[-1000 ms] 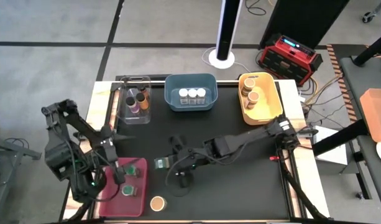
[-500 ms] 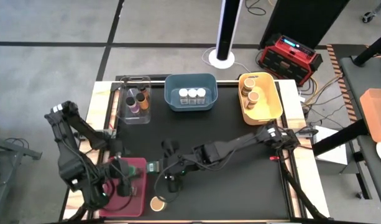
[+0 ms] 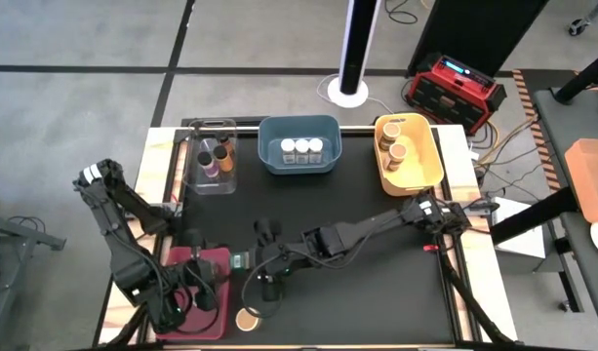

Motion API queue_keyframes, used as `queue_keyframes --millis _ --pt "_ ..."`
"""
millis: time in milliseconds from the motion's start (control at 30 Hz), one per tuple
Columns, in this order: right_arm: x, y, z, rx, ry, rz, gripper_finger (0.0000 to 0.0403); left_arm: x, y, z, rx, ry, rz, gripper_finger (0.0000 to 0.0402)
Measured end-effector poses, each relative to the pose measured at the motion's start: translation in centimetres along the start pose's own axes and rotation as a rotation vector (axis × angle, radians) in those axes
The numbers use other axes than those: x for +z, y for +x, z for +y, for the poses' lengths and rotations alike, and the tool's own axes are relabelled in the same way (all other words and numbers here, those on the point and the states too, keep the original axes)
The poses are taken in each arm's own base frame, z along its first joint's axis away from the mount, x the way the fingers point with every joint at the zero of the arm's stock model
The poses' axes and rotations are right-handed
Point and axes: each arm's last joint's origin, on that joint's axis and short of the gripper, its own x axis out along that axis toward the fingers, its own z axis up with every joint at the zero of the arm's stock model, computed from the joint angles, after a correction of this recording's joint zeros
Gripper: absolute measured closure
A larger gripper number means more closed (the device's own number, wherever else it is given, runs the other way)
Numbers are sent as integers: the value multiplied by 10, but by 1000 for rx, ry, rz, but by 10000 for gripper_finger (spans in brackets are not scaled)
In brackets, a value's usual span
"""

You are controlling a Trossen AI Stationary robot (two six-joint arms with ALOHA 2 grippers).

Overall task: Sort spices by type
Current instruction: Put the green seasoning bottle into the pink bin

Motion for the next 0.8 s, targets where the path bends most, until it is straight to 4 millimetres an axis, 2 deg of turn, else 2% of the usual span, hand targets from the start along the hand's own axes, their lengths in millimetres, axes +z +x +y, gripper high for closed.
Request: queue_keyframes --millis 133,300,567,700,800 --pt "0 0 1 3 -14 0 215 -2 8 -4 -4 13 -7 74" --pt "0 0 1 12 -25 -3 215 3 21 -12 -89 44 -8 74" --pt "1 -2 9 40 -121 -20 215 8 32 -7 -66 48 2 77" --pt "2 -3 12 39 -138 -27 215 8 32 -8 -80 63 6 106" --pt "2 -3 12 38 -139 -29 215 7 32 -8 -82 69 11 160"
